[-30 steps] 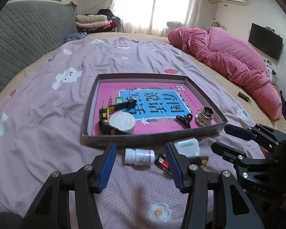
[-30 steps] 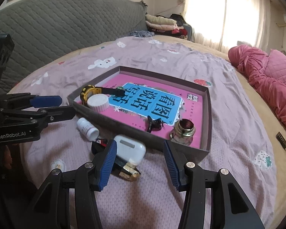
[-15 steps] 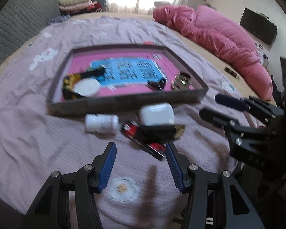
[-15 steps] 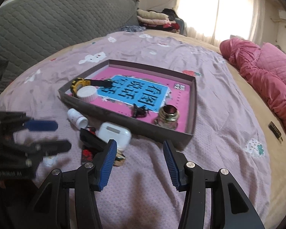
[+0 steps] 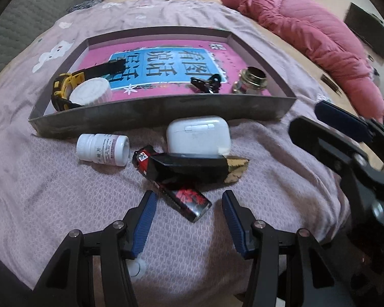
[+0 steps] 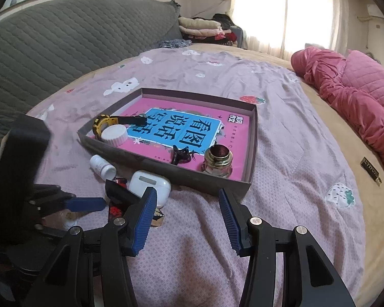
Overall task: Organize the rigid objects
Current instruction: 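Move the left gripper to the red lighter while the right gripper approaches the black-and-gold case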
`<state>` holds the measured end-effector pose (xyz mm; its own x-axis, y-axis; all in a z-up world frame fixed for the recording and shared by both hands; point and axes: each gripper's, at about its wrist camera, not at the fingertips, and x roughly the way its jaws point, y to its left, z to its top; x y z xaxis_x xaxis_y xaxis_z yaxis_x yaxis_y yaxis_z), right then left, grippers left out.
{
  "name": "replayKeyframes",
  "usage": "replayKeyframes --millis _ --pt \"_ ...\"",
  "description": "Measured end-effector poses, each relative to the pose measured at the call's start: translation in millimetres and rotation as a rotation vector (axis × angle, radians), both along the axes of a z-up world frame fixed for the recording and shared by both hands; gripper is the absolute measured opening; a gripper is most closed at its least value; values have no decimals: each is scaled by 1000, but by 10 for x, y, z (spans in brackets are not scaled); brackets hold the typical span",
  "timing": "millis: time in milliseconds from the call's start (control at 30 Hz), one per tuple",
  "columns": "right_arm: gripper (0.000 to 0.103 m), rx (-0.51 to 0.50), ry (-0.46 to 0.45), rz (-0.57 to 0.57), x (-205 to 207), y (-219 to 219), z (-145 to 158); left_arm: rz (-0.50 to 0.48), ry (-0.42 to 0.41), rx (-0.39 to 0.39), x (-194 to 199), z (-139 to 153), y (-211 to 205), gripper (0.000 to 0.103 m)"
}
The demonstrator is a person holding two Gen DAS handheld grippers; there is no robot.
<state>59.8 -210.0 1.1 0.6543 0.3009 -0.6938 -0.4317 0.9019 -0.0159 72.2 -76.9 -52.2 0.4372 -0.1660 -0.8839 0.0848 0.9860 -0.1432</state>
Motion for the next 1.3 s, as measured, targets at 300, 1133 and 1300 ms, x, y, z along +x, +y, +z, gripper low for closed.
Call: replayKeyframes --millis 300,1133,1300 --pt "52 19 13 6 28 -4 -6 37 18 15 70 -51 37 53" --pt "52 -232 32 276 -15 691 -459 127 47 -81 -8 30 675 53" --pt "52 -337 -38 315 -36 854 -569 116 45 -84 7 21 684 53"
